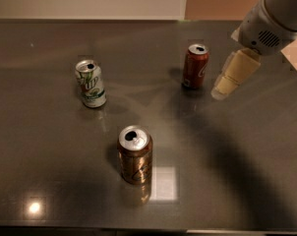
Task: Move coke can near orange can
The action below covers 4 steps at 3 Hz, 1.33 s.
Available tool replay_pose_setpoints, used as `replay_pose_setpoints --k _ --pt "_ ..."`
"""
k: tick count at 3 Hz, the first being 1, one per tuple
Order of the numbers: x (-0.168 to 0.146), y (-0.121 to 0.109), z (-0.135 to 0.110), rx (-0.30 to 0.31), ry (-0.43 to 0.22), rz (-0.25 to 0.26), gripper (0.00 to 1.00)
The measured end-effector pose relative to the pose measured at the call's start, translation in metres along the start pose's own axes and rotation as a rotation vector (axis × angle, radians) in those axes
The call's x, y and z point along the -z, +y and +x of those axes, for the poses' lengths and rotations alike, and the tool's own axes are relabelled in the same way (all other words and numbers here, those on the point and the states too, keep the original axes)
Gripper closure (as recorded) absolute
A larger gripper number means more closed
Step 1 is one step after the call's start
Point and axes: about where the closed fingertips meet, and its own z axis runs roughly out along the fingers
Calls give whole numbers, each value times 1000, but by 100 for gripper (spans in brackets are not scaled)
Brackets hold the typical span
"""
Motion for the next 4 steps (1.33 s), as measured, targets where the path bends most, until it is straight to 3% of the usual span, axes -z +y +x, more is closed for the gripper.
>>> replay_pose_setpoints --k 2,4 --pt "-22 -48 -15 -91 -69 23 0" --pt "-64 -81 -34 -138 -135 -54 0"
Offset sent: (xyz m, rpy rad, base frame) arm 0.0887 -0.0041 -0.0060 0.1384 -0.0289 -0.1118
